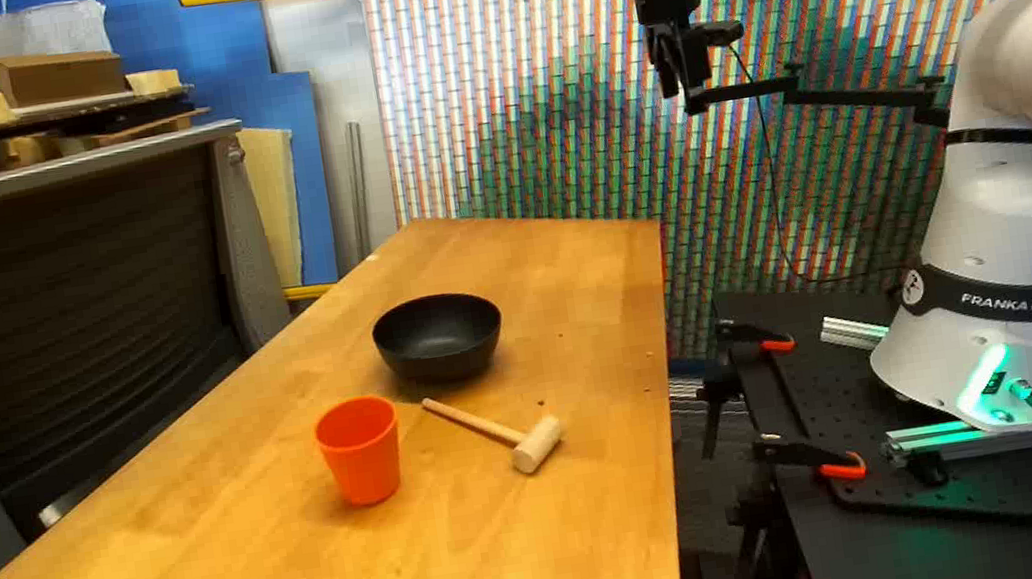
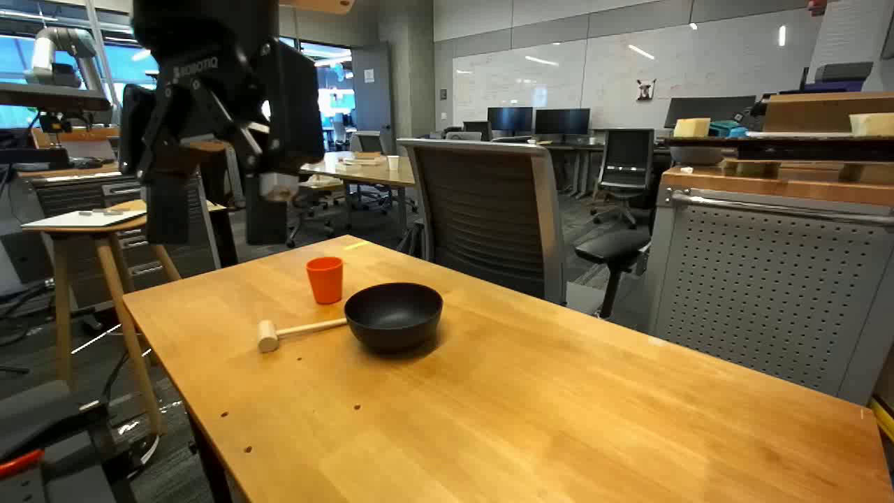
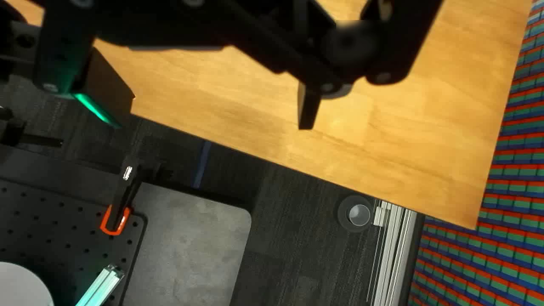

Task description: Place the orange cup inside the black bowl

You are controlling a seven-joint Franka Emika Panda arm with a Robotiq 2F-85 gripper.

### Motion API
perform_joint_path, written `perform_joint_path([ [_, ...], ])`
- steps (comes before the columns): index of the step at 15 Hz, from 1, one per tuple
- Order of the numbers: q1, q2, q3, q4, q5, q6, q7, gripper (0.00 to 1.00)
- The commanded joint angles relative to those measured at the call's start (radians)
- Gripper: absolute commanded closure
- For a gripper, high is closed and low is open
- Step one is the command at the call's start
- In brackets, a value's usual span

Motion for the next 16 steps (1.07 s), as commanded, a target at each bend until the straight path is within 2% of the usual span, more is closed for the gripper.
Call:
perform_joint_path([
  [1,0.006,-0.001,-0.004,0.004,-0.001,-0.004,0.002,0.0],
  [3,0.006,-0.001,-0.004,0.007,-0.001,-0.004,0.002,0.0],
  [5,0.03,0.065,-0.022,0.064,0.075,-0.005,-0.012,0.0],
  [7,0.081,0.191,0.023,0.157,0.212,0.027,0.104,0.0],
  [10,0.132,0.289,0.069,0.227,0.338,0.124,0.176,0.0],
  [13,0.172,0.441,0.143,0.343,0.379,0.187,0.23,0.0],
  [16,0.2,0.608,0.208,0.491,0.393,0.173,0.247,0.0],
])
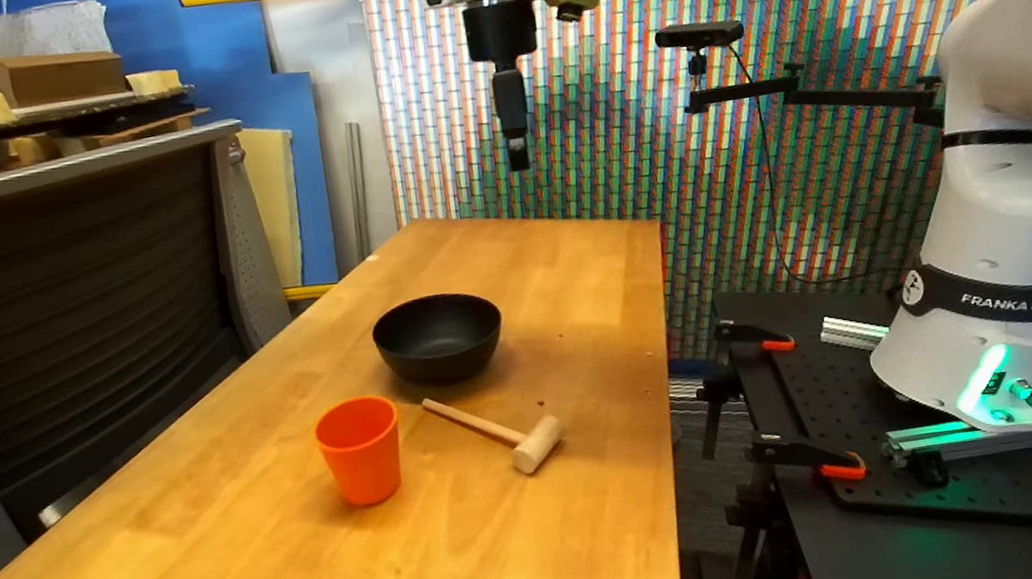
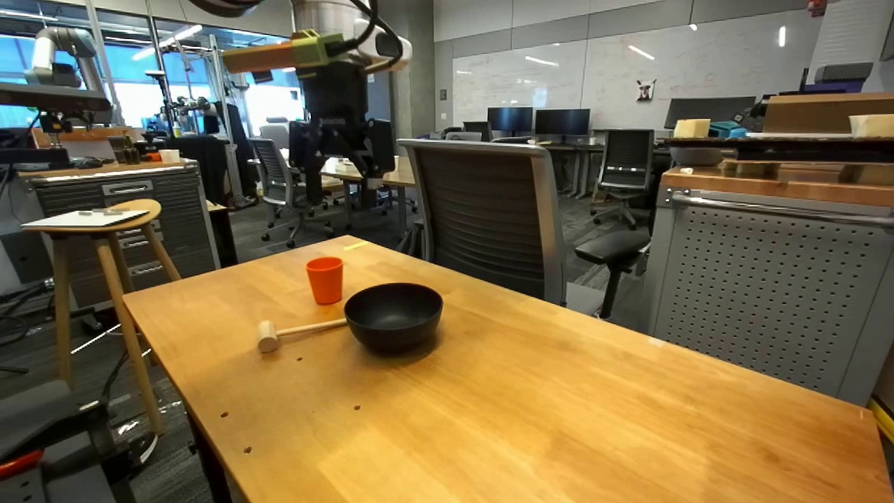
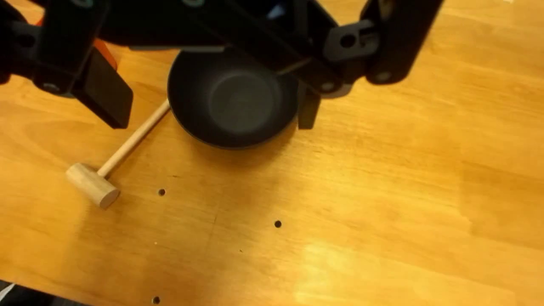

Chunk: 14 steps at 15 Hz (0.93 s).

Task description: Place the orange cup inside the black bowl

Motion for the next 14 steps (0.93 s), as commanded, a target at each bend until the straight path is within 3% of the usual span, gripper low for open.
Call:
perform_joint_path([
  [1,0.029,0.228,0.068,0.224,0.037,-0.044,0.012,0.0],
  [8,0.092,0.596,0.196,0.587,0.025,-0.196,0.008,0.0],
  [14,0.165,0.846,0.227,0.878,0.001,-0.292,0.023,0.0],
])
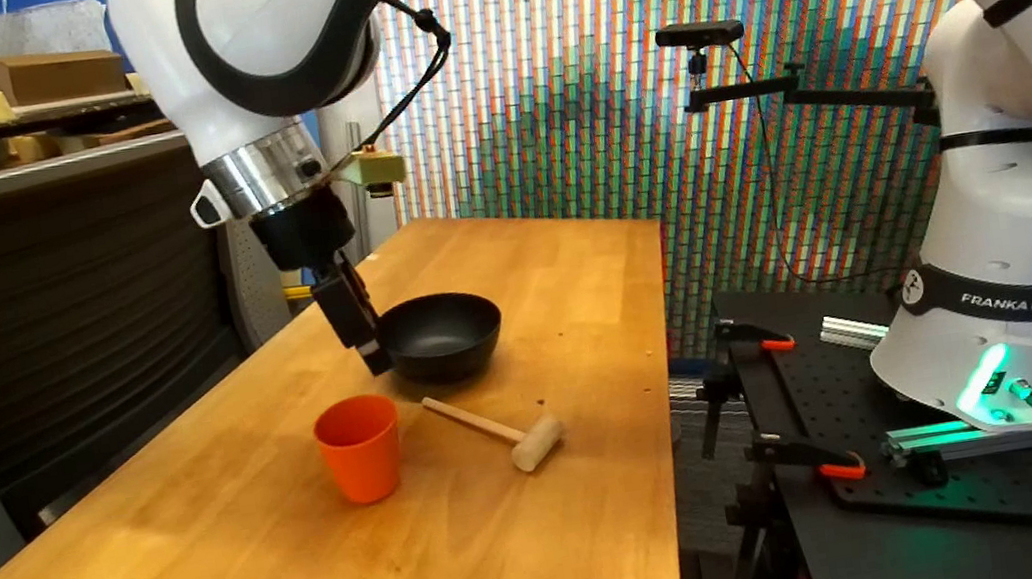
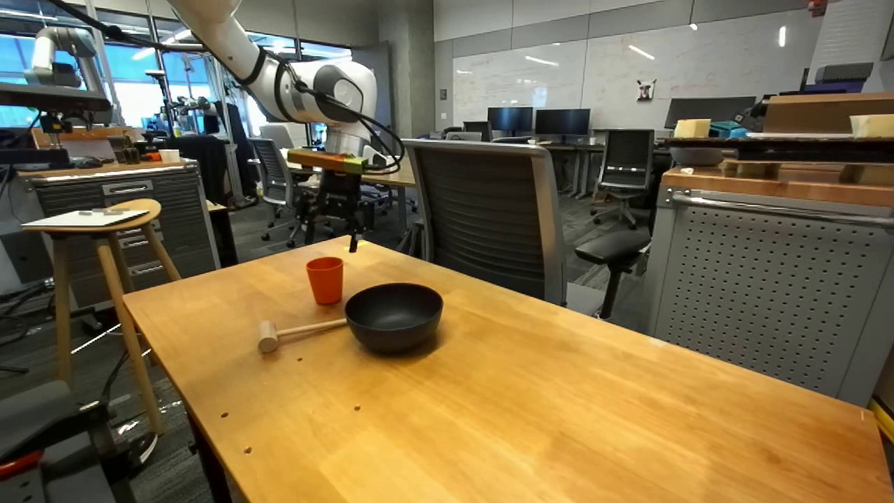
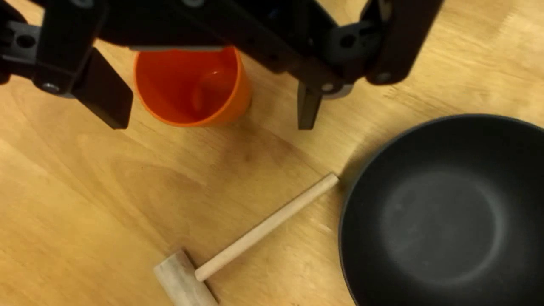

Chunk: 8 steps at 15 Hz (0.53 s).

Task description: Place the orange cup inside the black bowl

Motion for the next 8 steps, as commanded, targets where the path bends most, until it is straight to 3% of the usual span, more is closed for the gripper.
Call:
perform_joint_path([
  [1,0.028,0.159,0.007,0.241,-0.012,-0.093,0.01,0.0],
  [8,0.037,0.346,-0.012,0.539,-0.012,-0.263,0.013,0.0],
])
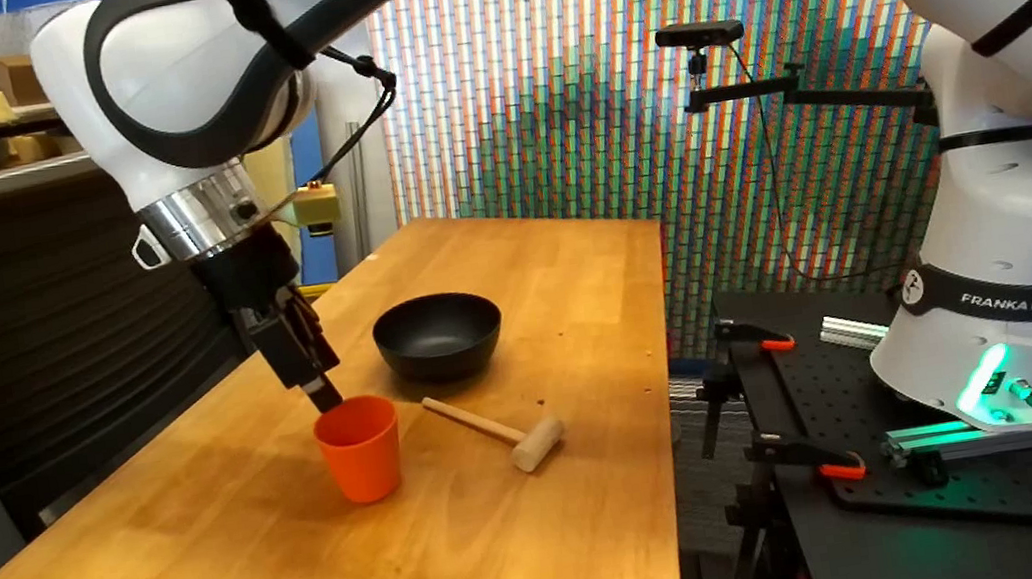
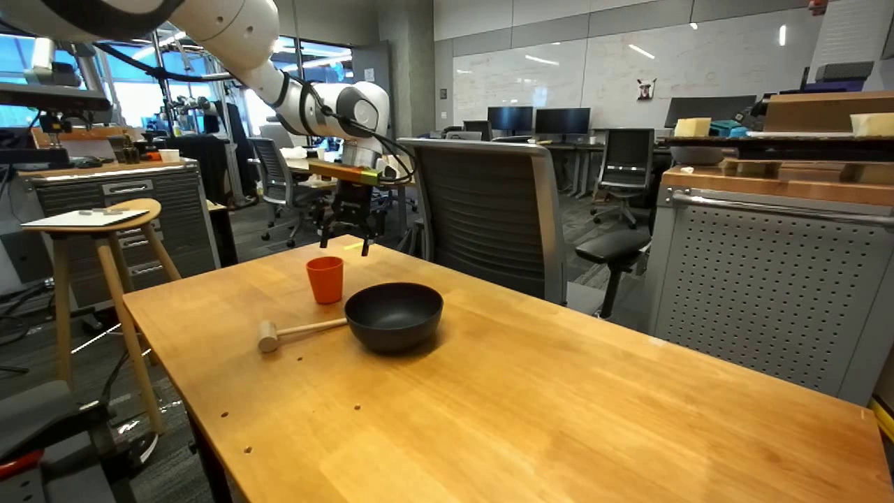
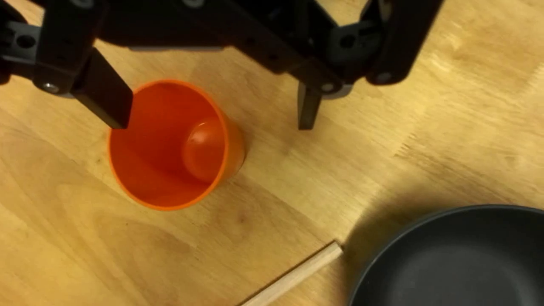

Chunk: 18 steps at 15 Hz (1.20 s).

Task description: Place the orange cup inside the black bowl

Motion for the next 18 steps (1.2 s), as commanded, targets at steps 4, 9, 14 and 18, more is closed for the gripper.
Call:
perform_joint_path([
  [4,-0.009,0.165,-0.016,0.279,0.006,-0.253,0.02,0.0],
  [9,-0.006,0.219,-0.002,0.36,0.02,-0.358,0.012,0.0],
  [14,0.002,0.231,0.02,0.366,0.028,-0.332,0.008,0.0],
  [18,0.007,0.236,0.013,0.353,0.016,-0.302,0.01,0.0],
])
